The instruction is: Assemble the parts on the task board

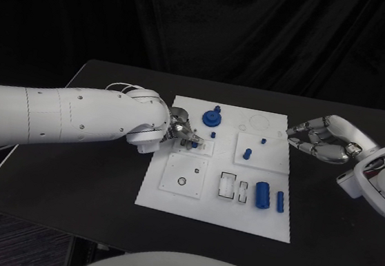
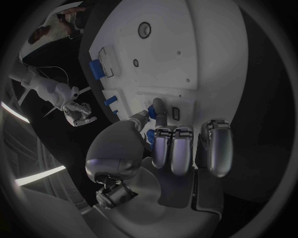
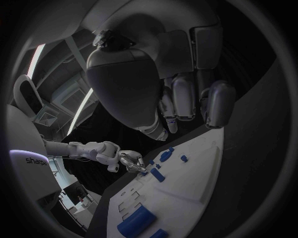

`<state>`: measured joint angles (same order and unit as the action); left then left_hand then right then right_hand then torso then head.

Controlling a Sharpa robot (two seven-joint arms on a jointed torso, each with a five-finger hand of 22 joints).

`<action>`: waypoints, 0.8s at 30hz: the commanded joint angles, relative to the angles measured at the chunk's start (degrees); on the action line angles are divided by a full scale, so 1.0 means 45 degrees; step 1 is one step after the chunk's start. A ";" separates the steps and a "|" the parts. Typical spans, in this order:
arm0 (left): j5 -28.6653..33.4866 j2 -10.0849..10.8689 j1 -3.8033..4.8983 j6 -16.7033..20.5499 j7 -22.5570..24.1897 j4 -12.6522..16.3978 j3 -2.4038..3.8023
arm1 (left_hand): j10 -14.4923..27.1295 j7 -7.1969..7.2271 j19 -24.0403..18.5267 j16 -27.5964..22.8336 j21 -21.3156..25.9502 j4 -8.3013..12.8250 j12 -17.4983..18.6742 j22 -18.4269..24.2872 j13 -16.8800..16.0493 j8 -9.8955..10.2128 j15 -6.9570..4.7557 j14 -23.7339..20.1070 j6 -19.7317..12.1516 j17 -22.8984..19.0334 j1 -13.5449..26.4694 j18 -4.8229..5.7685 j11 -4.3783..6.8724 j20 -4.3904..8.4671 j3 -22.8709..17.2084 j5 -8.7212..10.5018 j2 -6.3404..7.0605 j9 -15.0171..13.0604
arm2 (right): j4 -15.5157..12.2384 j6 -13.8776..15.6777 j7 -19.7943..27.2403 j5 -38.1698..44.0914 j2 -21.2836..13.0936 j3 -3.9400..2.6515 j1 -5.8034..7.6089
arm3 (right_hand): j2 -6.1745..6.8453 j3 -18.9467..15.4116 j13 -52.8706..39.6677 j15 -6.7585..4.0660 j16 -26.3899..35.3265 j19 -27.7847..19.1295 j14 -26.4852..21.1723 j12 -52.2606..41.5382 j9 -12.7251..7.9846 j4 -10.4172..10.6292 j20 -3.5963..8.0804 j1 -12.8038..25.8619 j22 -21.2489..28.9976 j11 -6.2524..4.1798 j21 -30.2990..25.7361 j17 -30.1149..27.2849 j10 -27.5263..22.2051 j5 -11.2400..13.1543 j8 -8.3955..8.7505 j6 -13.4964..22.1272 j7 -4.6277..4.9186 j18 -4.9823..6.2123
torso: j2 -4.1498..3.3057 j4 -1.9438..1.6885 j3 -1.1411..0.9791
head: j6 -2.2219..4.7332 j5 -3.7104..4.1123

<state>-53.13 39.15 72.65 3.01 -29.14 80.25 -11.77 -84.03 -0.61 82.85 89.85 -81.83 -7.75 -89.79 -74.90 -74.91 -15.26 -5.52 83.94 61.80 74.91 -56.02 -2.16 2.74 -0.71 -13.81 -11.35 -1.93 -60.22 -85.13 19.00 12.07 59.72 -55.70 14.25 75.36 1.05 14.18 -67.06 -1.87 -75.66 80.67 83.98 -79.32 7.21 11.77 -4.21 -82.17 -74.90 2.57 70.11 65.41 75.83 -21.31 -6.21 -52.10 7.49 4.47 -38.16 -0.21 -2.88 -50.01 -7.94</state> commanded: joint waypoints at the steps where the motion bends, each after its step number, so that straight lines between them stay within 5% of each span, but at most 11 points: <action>1: 0.0048 0.0036 -0.0109 -0.0236 -0.0128 -0.0007 -0.0070 | -0.1328 -0.0015 0.0030 0.0033 0.0025 0.0103 -0.0046 -0.1006 -0.3354 -0.0082 -0.0111 0.1347 -0.0065 0.3354 -0.0156 -0.0188 0.0120 0.0039 -0.0031 -0.0049 -0.0050 -0.0078 | 0.0006 -0.0138 -0.0263 0.0046 0.0005 -0.0009 -0.0037 | -0.0006 0.0081 0.0011 0.0027 0.0077 -0.0095 0.0139 0.0084 -0.0021 -0.0011 -0.0032 -0.0137 -0.0545 0.0002 -0.0080 -0.0010 -0.0123 -0.0083 0.0013 -0.0048 0.0038 0.0133 | -0.0003 -0.0002 -0.0002 | 0.0002 -0.0012; 10: 0.0048 0.0064 -0.0109 -0.0028 0.0202 -0.0001 -0.0070 | -0.1328 -0.0038 0.0064 0.0033 0.0005 -0.0076 -0.0046 -0.1064 -0.3354 -0.0150 -0.0106 0.1347 -0.0055 0.3354 0.0038 -0.0174 0.0109 0.0042 0.0176 0.0221 -0.0047 -0.0352 | 0.0014 -0.0201 -0.0300 0.0046 0.0013 -0.0009 -0.0045 | -0.0014 0.0090 0.0019 0.0030 0.0082 -0.0101 0.0136 0.0087 -0.0023 0.0007 -0.0034 -0.0110 -0.0539 0.0008 -0.0095 -0.0016 -0.0129 -0.0099 0.0011 -0.0054 0.0043 0.0135 | -0.0002 -0.0009 -0.0002 | 0.0002 -0.0028; 15: 0.0048 0.0131 -0.0109 0.0387 0.0516 0.0100 -0.0070 | -0.1328 -0.0032 0.0105 0.0033 -0.0019 -0.0648 -0.0046 -0.1136 -0.3354 -0.0210 -0.0102 0.1347 -0.0044 0.3354 0.0527 -0.0162 0.0109 0.0038 0.0759 0.0711 0.0008 -0.0692 | 0.0013 -0.0231 -0.0316 0.0046 -0.0002 -0.0009 -0.0050 | -0.0019 0.0094 0.0050 0.0033 0.0100 -0.0112 0.0129 0.0102 -0.0024 0.0021 -0.0036 -0.0089 -0.0525 0.0011 -0.0122 -0.0044 -0.0150 -0.0105 0.0009 -0.0059 0.0045 0.0141 | -0.0007 -0.0010 0.0002 | 0.0002 -0.0053; 22: 0.0045 0.0514 -0.0074 0.1122 0.0490 0.0654 -0.0068 | -0.1328 -0.0075 0.0092 0.0033 0.0049 -0.1977 -0.0046 -0.1160 -0.3354 -0.0562 -0.0073 0.1347 -0.0501 0.3354 0.1417 -0.0173 0.0076 0.0018 0.2168 0.1761 -0.0160 -0.2133 | 0.0015 -0.0005 -0.0118 0.0046 -0.0013 -0.0009 -0.0052 | -0.0023 0.0099 0.0031 0.0035 0.0101 -0.0117 0.0127 0.0093 -0.0026 0.0034 -0.0038 -0.0067 -0.0520 0.0013 -0.0134 -0.0043 -0.0139 -0.0115 0.0010 -0.0059 0.0047 0.0143 | -0.0004 -0.0006 0.0001 | 0.0002 0.0014; 24: -0.0041 0.0690 0.0017 0.1262 0.0433 0.0873 -0.0067 | -0.1328 -0.0069 0.0099 0.0033 0.0048 -0.1995 -0.0046 -0.1179 -0.3354 -0.0605 -0.0080 0.1347 -0.0548 0.3354 0.1554 -0.0169 0.0062 0.0005 0.2395 0.1792 -0.0262 -0.2345 | 0.0011 0.0097 -0.0033 0.0046 -0.0004 -0.0009 -0.0052 | -0.0026 0.0104 0.0017 0.0036 0.0095 -0.0117 0.0129 0.0086 -0.0027 0.0034 -0.0038 -0.0066 -0.0520 0.0012 -0.0135 -0.0033 -0.0130 -0.0125 0.0011 -0.0058 0.0046 0.0143 | 0.0001 -0.0003 0.0002 | 0.0002 0.0027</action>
<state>-53.08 42.06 72.44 6.03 -27.65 83.70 -12.12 -83.92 -0.93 83.06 89.85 -81.83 -16.59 -89.79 -74.91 -74.91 -17.75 -5.51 83.94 59.65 74.90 -49.46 -2.16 2.85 -0.50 -3.36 -3.49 -3.17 -70.43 -85.07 18.55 11.86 59.72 -55.71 14.25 75.29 1.05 14.33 -66.90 -1.87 -75.42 80.47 83.98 -78.98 7.16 11.93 -4.41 -82.17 -74.95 2.56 69.83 65.20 75.42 -21.53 -6.21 -52.10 7.49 4.47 -38.19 -0.25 -2.88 -50.01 -7.88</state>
